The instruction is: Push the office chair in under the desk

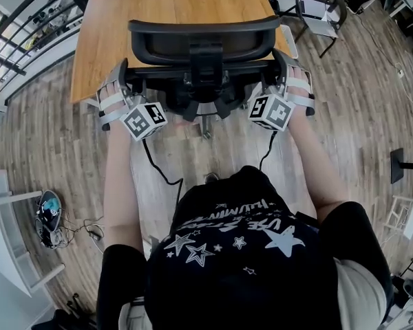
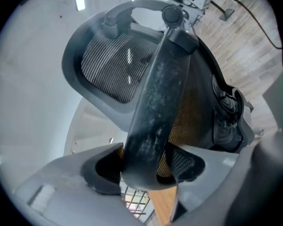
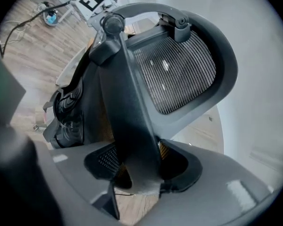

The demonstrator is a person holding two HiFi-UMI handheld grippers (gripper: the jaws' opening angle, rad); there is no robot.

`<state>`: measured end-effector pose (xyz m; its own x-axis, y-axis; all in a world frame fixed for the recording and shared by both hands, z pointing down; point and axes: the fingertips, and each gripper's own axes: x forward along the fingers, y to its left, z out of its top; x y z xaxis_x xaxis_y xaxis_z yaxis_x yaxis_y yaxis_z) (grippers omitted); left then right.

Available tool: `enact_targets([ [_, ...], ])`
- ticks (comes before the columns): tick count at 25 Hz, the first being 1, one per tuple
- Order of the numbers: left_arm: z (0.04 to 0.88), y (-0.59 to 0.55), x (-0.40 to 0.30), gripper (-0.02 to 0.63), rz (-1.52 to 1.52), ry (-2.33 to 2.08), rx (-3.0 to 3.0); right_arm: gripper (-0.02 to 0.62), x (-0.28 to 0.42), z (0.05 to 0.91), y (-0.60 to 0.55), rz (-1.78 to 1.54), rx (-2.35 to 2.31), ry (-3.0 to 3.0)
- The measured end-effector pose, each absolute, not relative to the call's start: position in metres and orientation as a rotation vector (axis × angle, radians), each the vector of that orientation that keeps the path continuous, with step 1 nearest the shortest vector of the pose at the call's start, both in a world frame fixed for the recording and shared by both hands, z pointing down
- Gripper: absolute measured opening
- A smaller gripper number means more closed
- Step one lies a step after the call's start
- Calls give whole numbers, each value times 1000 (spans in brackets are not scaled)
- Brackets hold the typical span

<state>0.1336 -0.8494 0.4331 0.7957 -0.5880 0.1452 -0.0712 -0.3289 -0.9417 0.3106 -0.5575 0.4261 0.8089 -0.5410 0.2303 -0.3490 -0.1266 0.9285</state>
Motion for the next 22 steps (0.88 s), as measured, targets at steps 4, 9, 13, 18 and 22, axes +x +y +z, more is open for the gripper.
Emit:
enact_targets([
  [4,431,-840,143,278,-560,505,-1848,230,331,424,-556,-175,1741,-704],
  [9,430,-831,148,278,-563,507,-1848,229,338,426,-549,-186,1742,-700],
  [13,435,-837,151,278,-573,511,-1819,229,341,429,-553,-191,1744,-701],
  [18,435,-833,153,278,-569,517,-1825,230,345,429,-551,-202,1747,-724],
  [22,435,-830,151,278,-610,525,-1821,230,346,430,-551,-216,1738,-745],
])
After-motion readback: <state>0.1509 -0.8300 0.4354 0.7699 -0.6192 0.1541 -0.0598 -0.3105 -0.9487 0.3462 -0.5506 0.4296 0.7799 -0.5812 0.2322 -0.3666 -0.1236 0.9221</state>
